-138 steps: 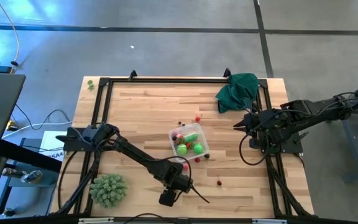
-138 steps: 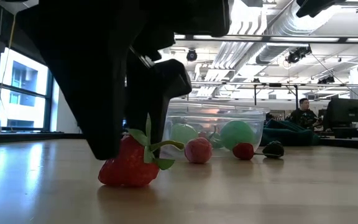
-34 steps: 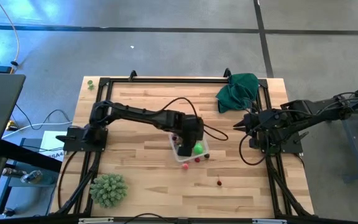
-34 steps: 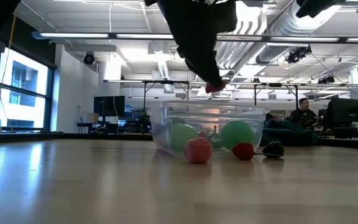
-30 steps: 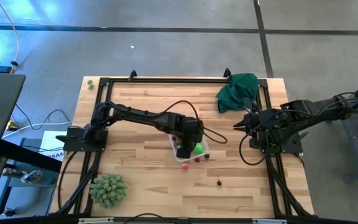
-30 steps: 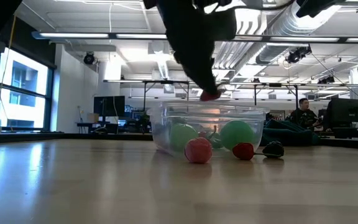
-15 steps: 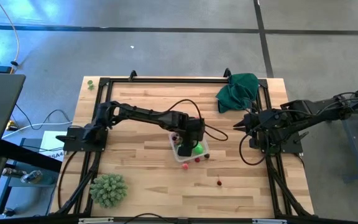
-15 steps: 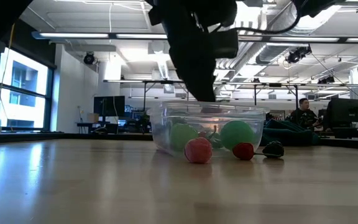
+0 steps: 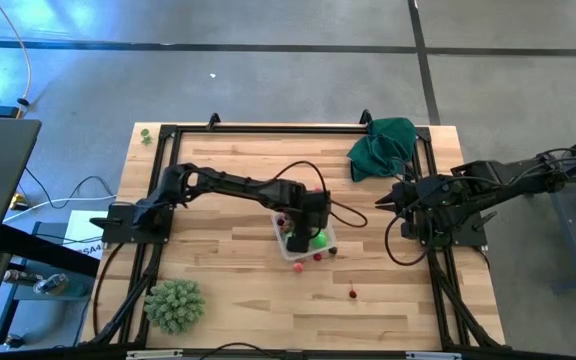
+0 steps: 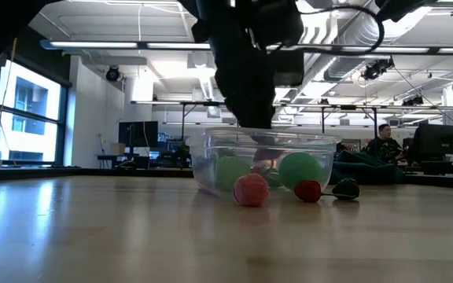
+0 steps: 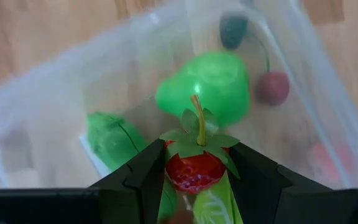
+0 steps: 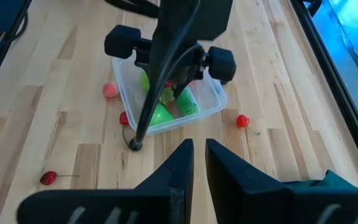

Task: Pick and placing Produce into tupperware
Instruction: Put the red strawberry into the transparent container, then put the red cherry into the transparent container

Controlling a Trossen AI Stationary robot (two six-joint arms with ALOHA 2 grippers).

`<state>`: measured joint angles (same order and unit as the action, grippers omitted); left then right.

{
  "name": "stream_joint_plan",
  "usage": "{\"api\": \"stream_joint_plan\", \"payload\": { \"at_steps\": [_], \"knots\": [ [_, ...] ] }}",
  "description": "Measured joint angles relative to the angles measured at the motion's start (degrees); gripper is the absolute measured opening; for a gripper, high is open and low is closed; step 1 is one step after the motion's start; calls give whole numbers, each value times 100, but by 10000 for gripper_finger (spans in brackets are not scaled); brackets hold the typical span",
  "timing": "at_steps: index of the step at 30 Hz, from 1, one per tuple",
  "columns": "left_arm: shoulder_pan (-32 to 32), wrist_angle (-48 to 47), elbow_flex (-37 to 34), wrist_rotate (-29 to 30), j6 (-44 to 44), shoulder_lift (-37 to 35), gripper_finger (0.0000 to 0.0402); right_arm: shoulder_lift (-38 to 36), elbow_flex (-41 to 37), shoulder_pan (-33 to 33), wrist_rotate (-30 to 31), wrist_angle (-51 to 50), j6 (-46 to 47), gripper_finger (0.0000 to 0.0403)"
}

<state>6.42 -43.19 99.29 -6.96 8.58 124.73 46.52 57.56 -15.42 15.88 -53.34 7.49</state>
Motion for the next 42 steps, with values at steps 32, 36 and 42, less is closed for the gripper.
{"api": "stream_joint_plan", "payload": {
  "at_steps": [32, 36, 42],
  "knots": [
    [-4, -23, -8, -11, -149, 4, 223, 2, 0, 2, -1, 0, 0, 32],
    [-4, -277, 184, -11, -138, -4, 217, 1, 0, 1, -1, 0, -1, 32],
    [0, -1124, 952, 154, 46, -35, 189, 2, 0, 2, 0, 0, 0, 32]
  ]
}}
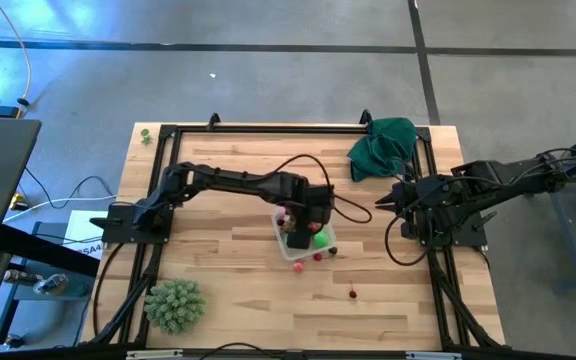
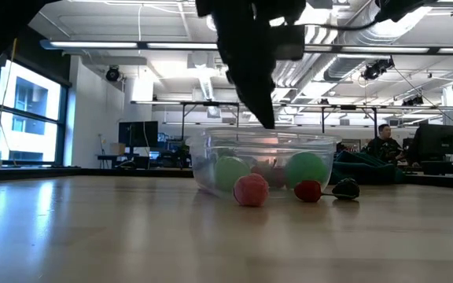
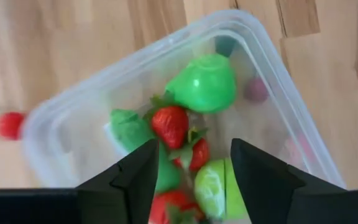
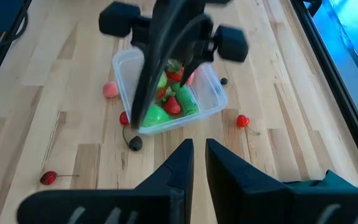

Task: Pick and placing Produce into tupperware
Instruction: Put the red cherry into the transparent container

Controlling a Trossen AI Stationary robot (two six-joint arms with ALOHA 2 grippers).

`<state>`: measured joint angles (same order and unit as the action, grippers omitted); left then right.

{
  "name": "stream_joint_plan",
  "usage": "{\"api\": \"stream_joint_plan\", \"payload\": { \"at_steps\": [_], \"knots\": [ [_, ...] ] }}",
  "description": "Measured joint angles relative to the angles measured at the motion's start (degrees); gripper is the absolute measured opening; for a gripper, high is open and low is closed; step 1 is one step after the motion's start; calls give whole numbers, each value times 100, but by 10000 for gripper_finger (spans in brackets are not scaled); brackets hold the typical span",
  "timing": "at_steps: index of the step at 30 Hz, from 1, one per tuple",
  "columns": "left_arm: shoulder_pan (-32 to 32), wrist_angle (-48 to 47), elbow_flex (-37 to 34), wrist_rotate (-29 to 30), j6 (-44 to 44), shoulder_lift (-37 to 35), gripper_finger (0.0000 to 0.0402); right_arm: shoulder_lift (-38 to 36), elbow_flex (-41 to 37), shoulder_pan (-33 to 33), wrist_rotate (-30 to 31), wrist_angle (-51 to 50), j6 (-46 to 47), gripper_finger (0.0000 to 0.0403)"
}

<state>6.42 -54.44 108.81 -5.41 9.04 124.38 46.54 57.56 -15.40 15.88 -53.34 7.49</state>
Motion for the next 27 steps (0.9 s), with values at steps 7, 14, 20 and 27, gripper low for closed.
{"api": "stream_joint_plan", "payload": {
  "at_steps": [7, 14, 20, 27],
  "knots": [
    [16, -1303, 1101, 593, 330, 0, 168, -1, 0, 0, 0, 0, 0, 32],
    [279, -1893, 1621, 799, 1222, -249, 171, -2, 0, 0, 0, -2, 0, 32],
    [744, -1920, 1626, 666, 2016, -411, 178, 0, 0, -2, 0, -10, 0, 32],
    [1453, -2099, 1614, -213, 2881, -501, 179, -2, 0, -2, 0, 0, 0, 32]
  ]
}}
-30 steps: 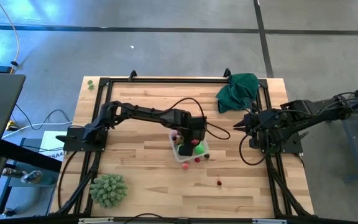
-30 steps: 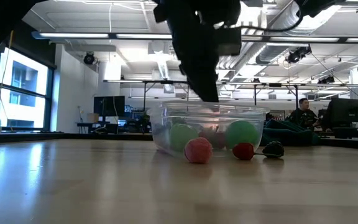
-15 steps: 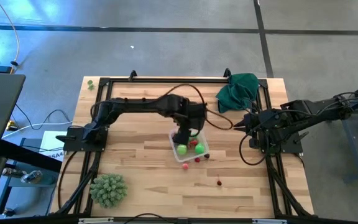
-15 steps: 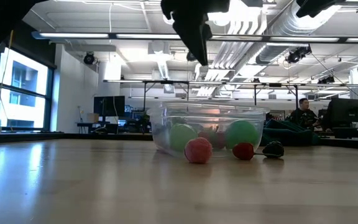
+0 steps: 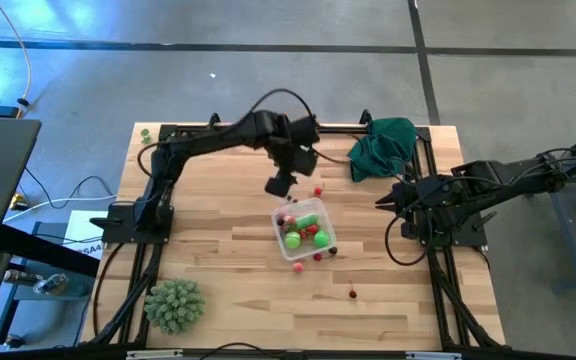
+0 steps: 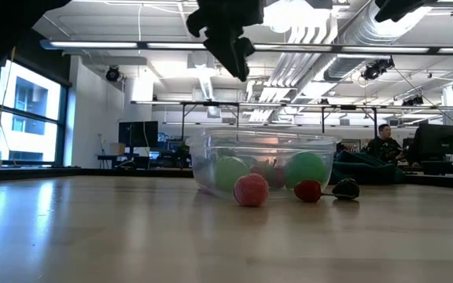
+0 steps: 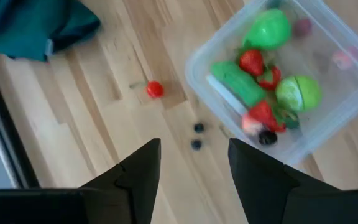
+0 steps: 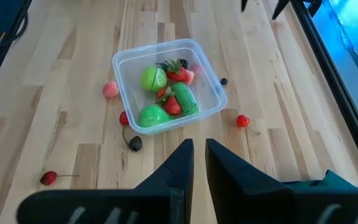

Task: Pick and placing Produce into tupperware
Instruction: Put the red cherry into the transparent container

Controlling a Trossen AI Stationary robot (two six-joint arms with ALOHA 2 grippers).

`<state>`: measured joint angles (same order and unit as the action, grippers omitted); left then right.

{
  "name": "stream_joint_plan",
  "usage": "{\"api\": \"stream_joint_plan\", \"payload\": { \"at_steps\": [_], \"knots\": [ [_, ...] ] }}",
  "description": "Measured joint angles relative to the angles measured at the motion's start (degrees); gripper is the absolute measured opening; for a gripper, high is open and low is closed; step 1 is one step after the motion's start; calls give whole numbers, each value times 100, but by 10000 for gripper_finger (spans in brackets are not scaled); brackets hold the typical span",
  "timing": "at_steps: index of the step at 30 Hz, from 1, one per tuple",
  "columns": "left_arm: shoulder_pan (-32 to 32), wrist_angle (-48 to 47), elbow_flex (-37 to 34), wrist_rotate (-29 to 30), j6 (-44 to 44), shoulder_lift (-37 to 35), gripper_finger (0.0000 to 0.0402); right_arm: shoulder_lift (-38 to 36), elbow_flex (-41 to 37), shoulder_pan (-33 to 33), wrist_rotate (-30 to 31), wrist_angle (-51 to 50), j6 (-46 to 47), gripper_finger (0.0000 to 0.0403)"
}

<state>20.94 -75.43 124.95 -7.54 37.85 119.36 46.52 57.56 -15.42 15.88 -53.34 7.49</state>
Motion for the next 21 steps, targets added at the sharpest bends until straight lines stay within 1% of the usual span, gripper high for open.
{"api": "stream_joint_plan", "payload": {
  "at_steps": [2, 5, 12, 14, 16, 18, 21],
  "knots": [
    [159, -69, -2, -170, 147, -47, 179, 2, 0, 2, -1, -2, 0, 32],
    [389, -294, -9, -263, 342, -151, 179, 0, 0, 2, 0, -2, 0, 32],
    [721, -584, -12, -294, 583, -545, 179, 1, 0, 2, 0, -2, -1, 32],
    [735, -599, -80, -217, 554, -707, 179, 1, 0, 1, 0, -1, 0, 32],
    [731, -561, -365, -100, 507, -998, 179, 0, 0, 0, 0, -2, 0, 32],
    [715, -330, -849, 5, 354, -1408, 179, 2, 0, 2, 0, -2, 0, 32],
    [618, 307, -2058, 46, -39, -2248, 179, 0, 0, 1, 0, 0, 0, 32]
  ]
}}
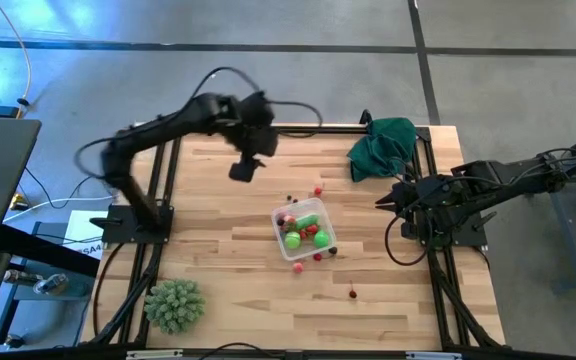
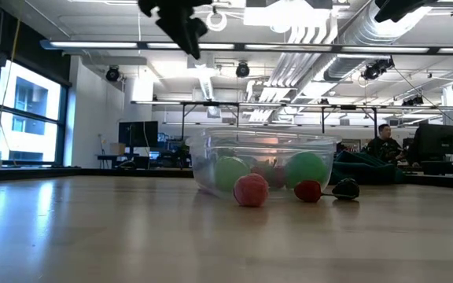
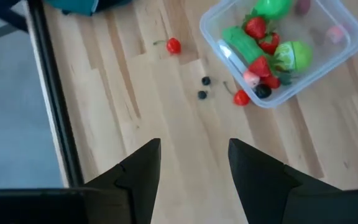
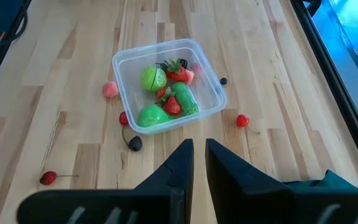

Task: Pick and placing Produce into tupperware
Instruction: Put the red cherry into the transparent container

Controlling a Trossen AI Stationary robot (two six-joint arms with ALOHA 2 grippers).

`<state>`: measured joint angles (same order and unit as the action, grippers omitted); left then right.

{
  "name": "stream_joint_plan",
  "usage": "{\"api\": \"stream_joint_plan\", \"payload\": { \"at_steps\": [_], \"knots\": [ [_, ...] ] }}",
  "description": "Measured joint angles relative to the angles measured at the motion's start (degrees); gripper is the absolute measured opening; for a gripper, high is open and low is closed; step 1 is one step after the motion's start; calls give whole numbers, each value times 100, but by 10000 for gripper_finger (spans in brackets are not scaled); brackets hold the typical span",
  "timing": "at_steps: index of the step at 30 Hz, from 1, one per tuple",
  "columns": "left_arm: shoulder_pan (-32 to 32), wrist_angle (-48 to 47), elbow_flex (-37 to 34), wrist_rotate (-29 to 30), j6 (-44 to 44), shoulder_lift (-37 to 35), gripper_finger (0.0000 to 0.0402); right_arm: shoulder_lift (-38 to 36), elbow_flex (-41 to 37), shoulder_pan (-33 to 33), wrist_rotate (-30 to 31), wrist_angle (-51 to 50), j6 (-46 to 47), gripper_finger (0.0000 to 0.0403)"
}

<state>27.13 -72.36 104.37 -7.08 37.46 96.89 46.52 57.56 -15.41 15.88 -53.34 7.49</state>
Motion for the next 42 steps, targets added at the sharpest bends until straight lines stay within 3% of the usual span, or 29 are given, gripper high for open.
{"api": "stream_joint_plan", "payload": {
  "at_steps": [4, 8, 12, 16, 25, 28, 35, 42],
  "knots": [
    [-207, 1398, -1990, 111, -936, -1400, 179, 0, 0, 1, 0, 0, -2, 32],
    [-656, 2672, -3599, 718, -1831, -2720, 179, 0, 0, 1, 0, -1, 0, 32],
    [-1176, 3626, -4803, 1457, -2345, -3795, 179, 1, 0, 0, -2, -1, -1, 32],
    [-1544, 4026, -5606, 1714, -2845, -4485, 179, 2, 0, -1, 0, -2, -2, 32],
    [-1972, 4231, -6082, 2061, -2845, -4883, 179, 2, 0, -1, 0, -2, 0, 32],
    [-1970, 4282, -6082, 1709, -2639, -4881, 179, 0, 0, 1, -1, -1, 0, 32],
    [-1968, 4235, -6082, 62, -2118, -4879, 179, 0, 0, -1, 0, 0, 0, 32],
    [-1964, 4214, -6082, 256, -2120, -4879, 179, 2, 0, 1, -2, 0, 0, 32]
  ]
}}
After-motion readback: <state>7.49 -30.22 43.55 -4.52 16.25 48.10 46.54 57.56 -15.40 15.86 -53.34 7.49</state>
